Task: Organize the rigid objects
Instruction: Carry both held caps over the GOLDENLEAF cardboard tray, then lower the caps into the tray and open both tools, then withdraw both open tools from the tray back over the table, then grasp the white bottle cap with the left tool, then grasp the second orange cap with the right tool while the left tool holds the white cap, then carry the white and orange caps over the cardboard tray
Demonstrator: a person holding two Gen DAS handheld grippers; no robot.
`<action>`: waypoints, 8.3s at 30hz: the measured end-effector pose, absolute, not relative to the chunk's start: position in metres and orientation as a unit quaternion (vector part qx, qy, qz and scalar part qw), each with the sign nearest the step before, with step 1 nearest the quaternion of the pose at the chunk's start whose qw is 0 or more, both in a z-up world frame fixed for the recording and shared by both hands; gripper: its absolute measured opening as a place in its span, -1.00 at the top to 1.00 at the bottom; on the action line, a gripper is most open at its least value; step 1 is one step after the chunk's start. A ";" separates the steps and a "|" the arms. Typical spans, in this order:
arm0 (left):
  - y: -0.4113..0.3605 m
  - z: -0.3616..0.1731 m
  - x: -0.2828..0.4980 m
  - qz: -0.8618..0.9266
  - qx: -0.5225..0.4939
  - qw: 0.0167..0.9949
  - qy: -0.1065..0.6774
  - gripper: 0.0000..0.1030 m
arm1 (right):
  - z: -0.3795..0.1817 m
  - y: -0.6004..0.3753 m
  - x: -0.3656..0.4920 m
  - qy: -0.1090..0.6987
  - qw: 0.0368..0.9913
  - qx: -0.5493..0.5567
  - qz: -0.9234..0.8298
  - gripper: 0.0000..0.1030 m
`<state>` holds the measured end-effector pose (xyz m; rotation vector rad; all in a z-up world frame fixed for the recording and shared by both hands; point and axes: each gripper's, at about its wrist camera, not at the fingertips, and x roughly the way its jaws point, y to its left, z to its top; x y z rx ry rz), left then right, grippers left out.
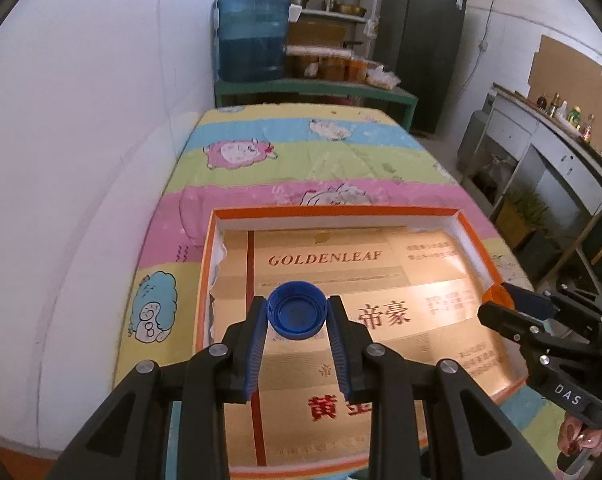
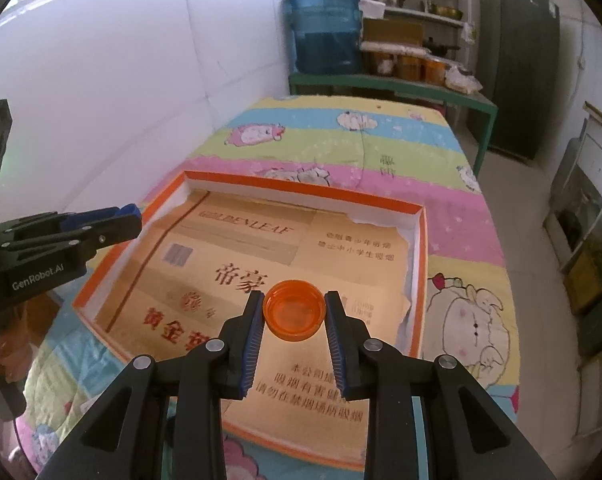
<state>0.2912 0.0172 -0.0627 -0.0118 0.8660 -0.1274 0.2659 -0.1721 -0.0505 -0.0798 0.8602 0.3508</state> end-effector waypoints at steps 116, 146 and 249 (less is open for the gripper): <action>0.048 -0.067 0.004 -0.077 -0.053 0.948 0.303 -0.30 | -0.051 -0.120 -0.021 0.362 0.925 -0.005 0.113 -0.03; 0.005 -0.118 -0.035 -0.218 -0.027 0.910 0.353 -0.15 | -0.095 -0.169 -0.039 0.389 0.919 0.021 0.056 -0.03; -0.009 -0.017 0.190 -0.148 -0.020 0.934 0.326 0.40 | 0.006 -0.183 0.159 0.333 0.930 -0.050 0.147 0.41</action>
